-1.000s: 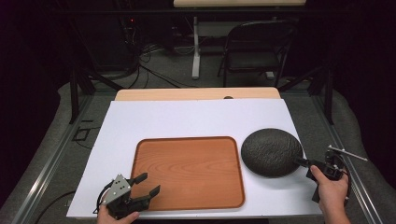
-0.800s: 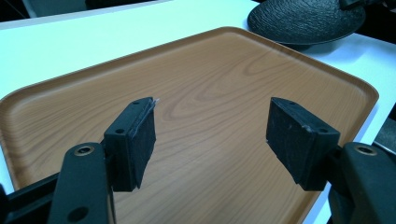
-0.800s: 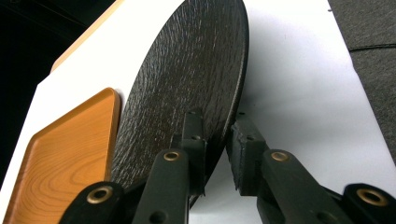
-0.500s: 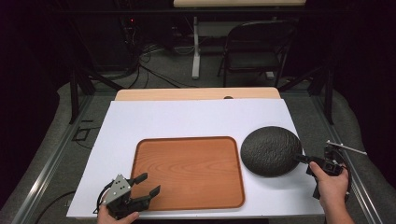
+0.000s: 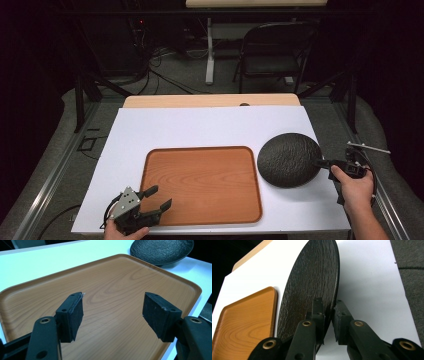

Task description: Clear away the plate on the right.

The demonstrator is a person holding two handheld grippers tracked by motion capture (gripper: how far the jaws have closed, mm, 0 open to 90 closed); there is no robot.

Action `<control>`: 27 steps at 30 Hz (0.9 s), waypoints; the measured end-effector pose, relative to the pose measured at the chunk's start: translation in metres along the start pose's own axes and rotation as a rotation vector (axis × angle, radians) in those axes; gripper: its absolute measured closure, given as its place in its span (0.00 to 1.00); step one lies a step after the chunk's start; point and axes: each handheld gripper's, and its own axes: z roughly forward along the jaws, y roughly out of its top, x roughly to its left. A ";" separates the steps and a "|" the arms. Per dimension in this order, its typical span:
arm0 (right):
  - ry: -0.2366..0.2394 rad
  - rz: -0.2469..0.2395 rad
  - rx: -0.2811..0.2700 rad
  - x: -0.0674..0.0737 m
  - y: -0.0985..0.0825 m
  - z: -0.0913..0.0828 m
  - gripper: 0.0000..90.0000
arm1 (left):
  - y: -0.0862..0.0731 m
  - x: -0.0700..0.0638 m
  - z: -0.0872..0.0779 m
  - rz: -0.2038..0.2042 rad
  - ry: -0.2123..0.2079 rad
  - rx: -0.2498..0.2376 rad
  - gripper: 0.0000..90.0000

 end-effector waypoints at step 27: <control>0.045 0.117 0.144 -0.010 0.046 0.016 0.95 | 0.000 0.000 0.001 0.000 -0.008 0.011 0.36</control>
